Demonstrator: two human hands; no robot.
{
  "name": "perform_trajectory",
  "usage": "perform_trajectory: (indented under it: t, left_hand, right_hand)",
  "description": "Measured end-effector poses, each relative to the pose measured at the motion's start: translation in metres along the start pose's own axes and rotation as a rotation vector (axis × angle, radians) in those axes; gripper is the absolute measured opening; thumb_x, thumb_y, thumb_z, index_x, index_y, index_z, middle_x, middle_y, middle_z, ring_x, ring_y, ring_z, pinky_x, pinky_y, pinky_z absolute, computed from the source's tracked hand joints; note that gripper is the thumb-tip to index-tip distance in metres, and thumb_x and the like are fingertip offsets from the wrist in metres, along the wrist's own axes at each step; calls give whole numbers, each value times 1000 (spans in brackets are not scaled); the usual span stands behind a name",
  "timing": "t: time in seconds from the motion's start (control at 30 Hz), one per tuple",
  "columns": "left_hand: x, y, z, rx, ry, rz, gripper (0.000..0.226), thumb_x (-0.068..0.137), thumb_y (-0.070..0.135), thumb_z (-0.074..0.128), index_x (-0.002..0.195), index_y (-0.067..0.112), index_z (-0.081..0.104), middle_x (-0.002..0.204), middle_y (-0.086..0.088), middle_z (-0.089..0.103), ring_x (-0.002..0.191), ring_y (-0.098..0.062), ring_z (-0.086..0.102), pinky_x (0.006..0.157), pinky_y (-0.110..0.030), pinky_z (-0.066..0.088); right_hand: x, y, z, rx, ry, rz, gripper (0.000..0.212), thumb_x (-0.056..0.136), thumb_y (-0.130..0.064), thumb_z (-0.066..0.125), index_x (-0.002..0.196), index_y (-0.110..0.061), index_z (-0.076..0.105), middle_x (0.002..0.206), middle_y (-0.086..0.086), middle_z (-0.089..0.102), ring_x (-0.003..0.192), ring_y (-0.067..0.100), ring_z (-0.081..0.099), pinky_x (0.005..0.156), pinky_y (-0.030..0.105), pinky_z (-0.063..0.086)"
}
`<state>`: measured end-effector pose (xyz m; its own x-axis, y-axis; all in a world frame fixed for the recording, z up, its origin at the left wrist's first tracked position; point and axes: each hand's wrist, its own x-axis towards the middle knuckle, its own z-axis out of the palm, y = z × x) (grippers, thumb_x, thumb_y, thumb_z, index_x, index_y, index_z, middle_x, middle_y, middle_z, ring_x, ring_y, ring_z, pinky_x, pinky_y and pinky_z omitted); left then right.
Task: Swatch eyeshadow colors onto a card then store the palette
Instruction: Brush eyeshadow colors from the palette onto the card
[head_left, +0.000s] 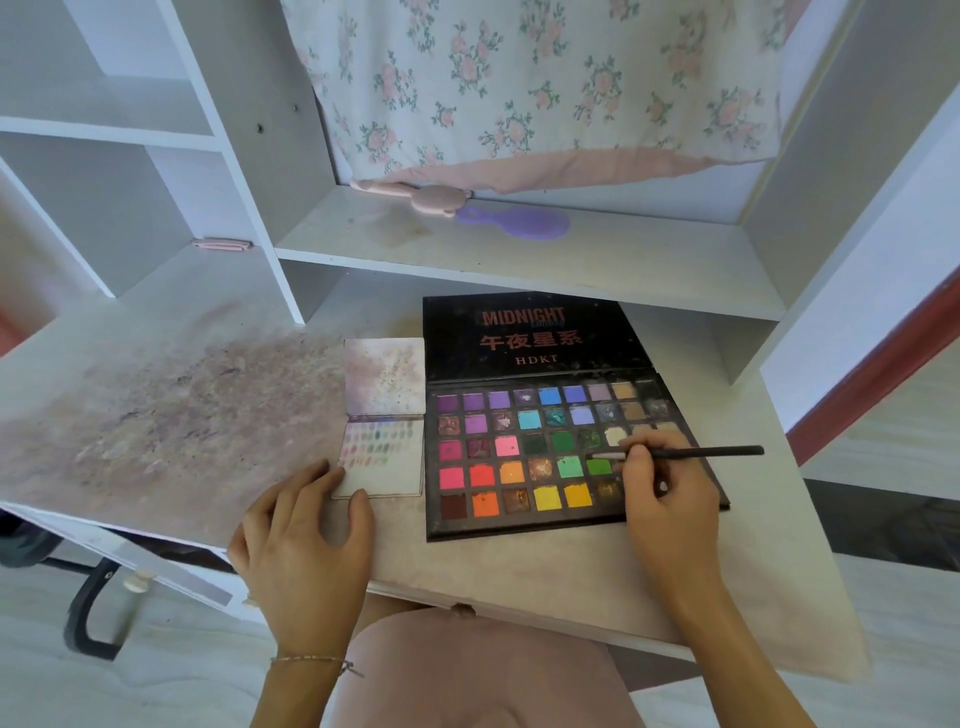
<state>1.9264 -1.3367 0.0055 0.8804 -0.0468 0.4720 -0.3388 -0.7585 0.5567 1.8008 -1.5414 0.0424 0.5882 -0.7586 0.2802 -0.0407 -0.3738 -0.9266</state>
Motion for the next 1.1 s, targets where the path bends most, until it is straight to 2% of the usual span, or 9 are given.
perform_trajectory:
  t: [0.1, 0.2, 0.33, 0.4, 0.5, 0.83, 1.1]
  left_hand:
    - [1, 1, 0, 2, 0, 4, 42, 75, 41, 44, 93, 14, 70, 106, -1, 69, 102, -28, 54, 92, -39, 29]
    - [1, 1, -1, 11, 3, 16, 40, 75, 42, 46, 91, 15, 70, 103, 0, 69, 100, -28, 55, 91, -35, 27]
    - [2, -1, -2, 12, -3, 31, 41, 75, 45, 47, 92, 17, 70, 103, 2, 69, 99, -22, 53, 90, -32, 26]
    - [2, -2, -1, 18, -11, 40, 41, 75, 46, 48, 93, 17, 70, 103, 2, 69, 99, -23, 54, 89, -32, 26]
    - [3, -3, 0, 16, -10, 37, 41, 75, 47, 48, 93, 18, 70, 104, 3, 69, 101, -18, 50, 90, -31, 26]
    - [3, -3, -1, 13, -7, 40, 39, 75, 45, 50, 95, 18, 70, 104, 3, 69, 103, -16, 49, 92, -30, 27]
    - [3, -1, -2, 26, -16, 37, 39, 75, 44, 51, 95, 17, 70, 105, 3, 68, 100, -24, 57, 92, -31, 28]
  right_hand:
    - [-4, -12, 18, 55, -64, -42, 33, 88, 0, 49, 79, -32, 51, 66, -3, 57, 64, 6, 58, 53, 20, 49]
    - [-7, -23, 43, 92, -176, -57, 33, 87, -4, 52, 79, -36, 52, 72, -3, 59, 59, 11, 56, 50, 17, 46]
    - [-6, -29, 74, 73, -293, -79, 28, 87, -8, 54, 76, -33, 52, 71, -11, 59, 55, 5, 52, 48, 10, 39]
    - [-4, -33, 85, 58, -357, -95, 27, 87, -9, 55, 77, -35, 53, 65, -9, 60, 58, 5, 54, 49, 10, 40]
    - [-1, -37, 96, 43, -415, -130, 30, 86, -8, 55, 77, -37, 52, 69, -8, 62, 67, 5, 57, 54, 12, 45]
    - [1, -32, 104, -35, -494, -130, 31, 87, -12, 56, 77, -41, 47, 76, -11, 61, 81, -1, 55, 62, 7, 45]
    - [2, -31, 106, -81, -516, -116, 31, 87, -14, 56, 77, -42, 47, 74, -14, 60, 78, -4, 55, 59, 4, 42]
